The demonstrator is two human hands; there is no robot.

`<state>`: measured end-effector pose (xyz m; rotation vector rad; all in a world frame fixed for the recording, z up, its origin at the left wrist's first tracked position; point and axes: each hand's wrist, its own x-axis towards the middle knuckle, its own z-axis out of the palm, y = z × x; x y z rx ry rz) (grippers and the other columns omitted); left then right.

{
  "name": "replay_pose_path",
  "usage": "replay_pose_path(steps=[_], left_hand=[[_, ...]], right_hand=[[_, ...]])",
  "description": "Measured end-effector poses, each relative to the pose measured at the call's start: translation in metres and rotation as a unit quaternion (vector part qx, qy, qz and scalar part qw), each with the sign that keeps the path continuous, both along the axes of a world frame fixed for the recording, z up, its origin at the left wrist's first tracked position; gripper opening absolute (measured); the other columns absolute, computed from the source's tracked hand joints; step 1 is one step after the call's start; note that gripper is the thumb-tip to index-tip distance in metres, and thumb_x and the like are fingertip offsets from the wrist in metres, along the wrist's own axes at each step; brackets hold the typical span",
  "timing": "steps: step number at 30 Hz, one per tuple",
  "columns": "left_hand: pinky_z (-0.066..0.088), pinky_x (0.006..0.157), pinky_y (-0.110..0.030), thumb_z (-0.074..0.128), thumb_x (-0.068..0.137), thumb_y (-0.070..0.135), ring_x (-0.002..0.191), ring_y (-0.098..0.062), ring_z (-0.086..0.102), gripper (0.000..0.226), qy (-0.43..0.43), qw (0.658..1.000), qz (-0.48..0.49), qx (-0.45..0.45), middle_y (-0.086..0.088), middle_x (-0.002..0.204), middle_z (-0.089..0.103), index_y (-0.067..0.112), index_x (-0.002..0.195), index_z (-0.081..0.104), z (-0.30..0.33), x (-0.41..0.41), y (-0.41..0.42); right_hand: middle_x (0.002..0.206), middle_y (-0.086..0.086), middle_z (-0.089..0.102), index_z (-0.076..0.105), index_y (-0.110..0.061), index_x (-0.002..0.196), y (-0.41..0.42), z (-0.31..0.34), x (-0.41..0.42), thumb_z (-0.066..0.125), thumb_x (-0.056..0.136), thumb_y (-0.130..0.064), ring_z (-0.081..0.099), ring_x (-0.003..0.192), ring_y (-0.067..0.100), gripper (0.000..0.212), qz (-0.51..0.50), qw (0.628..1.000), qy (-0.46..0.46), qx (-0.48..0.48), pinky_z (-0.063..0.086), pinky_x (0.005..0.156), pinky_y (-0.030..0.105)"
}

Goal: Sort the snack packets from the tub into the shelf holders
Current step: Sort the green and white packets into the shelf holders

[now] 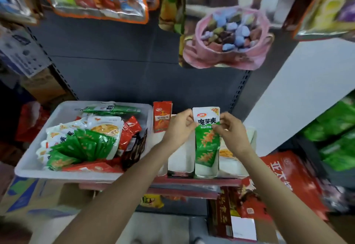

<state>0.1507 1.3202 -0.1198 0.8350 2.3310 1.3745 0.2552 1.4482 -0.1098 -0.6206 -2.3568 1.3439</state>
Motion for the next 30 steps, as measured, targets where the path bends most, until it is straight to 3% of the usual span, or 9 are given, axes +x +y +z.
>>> replay_pose_path(steps=[3, 7, 12, 16, 19, 22, 26, 30], left_hand=[[0.047, 0.070, -0.029, 0.062, 0.087, 0.009, 0.072, -0.017, 0.058, 0.010, 0.061, 0.996, -0.017, -0.064, -0.008, 0.083, 0.065, 0.002, 0.093, 0.060, -0.006, 0.009, 0.011], [0.049, 0.075, -0.037, 0.058, 0.089, 0.011, 0.085, -0.026, 0.061, 0.014, 0.109, 0.984, -0.051, -0.135, -0.010, 0.090, 0.066, 0.004, 0.100, 0.060, -0.014, 0.016, 0.015], [0.049, 0.070, -0.036, 0.059, 0.090, 0.014, 0.084, -0.024, 0.061, 0.021, 0.174, 0.976, 0.000, -0.128, -0.007, 0.095, 0.063, 0.011, 0.110, 0.053, -0.017, 0.027, 0.020], [0.049, 0.071, -0.036, 0.054, 0.093, 0.018, 0.094, -0.026, 0.059, 0.018, 0.212, 0.953, 0.002, -0.218, -0.008, 0.106, 0.059, 0.014, 0.111, 0.053, -0.020, 0.031, 0.023], [0.045, 0.073, -0.033, 0.049, 0.093, 0.013, 0.103, -0.024, 0.053, 0.022, 0.214, 0.941, -0.023, -0.262, -0.007, 0.112, 0.053, 0.014, 0.114, 0.054, -0.022, 0.031, 0.023], [0.046, 0.076, -0.034, 0.051, 0.092, 0.014, 0.105, -0.023, 0.051, 0.025, 0.239, 0.939, -0.018, -0.246, -0.006, 0.113, 0.055, 0.015, 0.118, 0.052, -0.019, 0.030, 0.018], [0.047, 0.081, -0.033, 0.052, 0.092, 0.017, 0.106, -0.020, 0.053, 0.025, 0.239, 0.953, 0.012, -0.188, -0.003, 0.113, 0.057, 0.016, 0.117, 0.055, -0.012, 0.018, -0.011], [0.047, 0.084, -0.036, 0.053, 0.092, 0.018, 0.106, -0.023, 0.054, 0.020, 0.232, 0.956, 0.082, -0.161, -0.005, 0.112, 0.058, 0.015, 0.111, 0.057, -0.002, -0.008, -0.058]], right_hand=[[0.074, 0.006, 0.059, 0.047, -0.022, 0.071, 0.010, -0.011, 0.010, 0.065, 0.085, -0.007, 0.056, 0.073, 0.021, 0.027, 0.003, 0.996, -0.054, 0.070, 0.038, 0.065, 0.030], [0.081, 0.006, 0.058, 0.054, -0.008, 0.093, 0.015, -0.026, 0.016, 0.060, 0.089, -0.010, 0.057, 0.076, 0.025, 0.008, 0.017, 0.984, -0.088, 0.154, 0.043, 0.068, 0.036], [0.102, 0.011, 0.054, 0.056, -0.004, 0.107, 0.015, -0.036, 0.016, 0.056, 0.091, -0.009, 0.053, 0.092, 0.028, 0.017, 0.034, 0.958, -0.102, 0.266, 0.044, 0.072, 0.036], [0.105, 0.014, 0.050, 0.057, -0.003, 0.114, 0.012, -0.037, 0.014, 0.055, 0.089, -0.006, 0.050, 0.096, 0.030, 0.025, 0.040, 0.948, -0.100, 0.300, 0.048, 0.069, 0.040], [0.113, 0.011, 0.048, 0.053, -0.008, 0.123, 0.011, -0.038, 0.008, 0.053, 0.089, -0.003, 0.047, 0.104, 0.027, 0.035, 0.071, 0.929, -0.151, 0.330, 0.045, 0.076, 0.036], [0.119, 0.010, 0.047, 0.052, -0.010, 0.127, 0.005, -0.034, 0.004, 0.051, 0.091, -0.006, 0.045, 0.110, 0.026, 0.036, 0.064, 0.933, -0.161, 0.315, 0.046, 0.081, 0.037], [0.117, 0.008, 0.049, 0.057, -0.012, 0.122, -0.012, -0.026, -0.010, 0.053, 0.092, -0.013, 0.047, 0.111, 0.024, 0.030, 0.064, 0.953, -0.108, 0.277, 0.046, 0.082, 0.034], [0.121, 0.007, 0.052, 0.057, -0.012, 0.122, -0.046, -0.021, -0.042, 0.054, 0.093, -0.017, 0.048, 0.116, 0.021, 0.030, 0.099, 0.970, -0.071, 0.209, 0.038, 0.094, 0.028]])
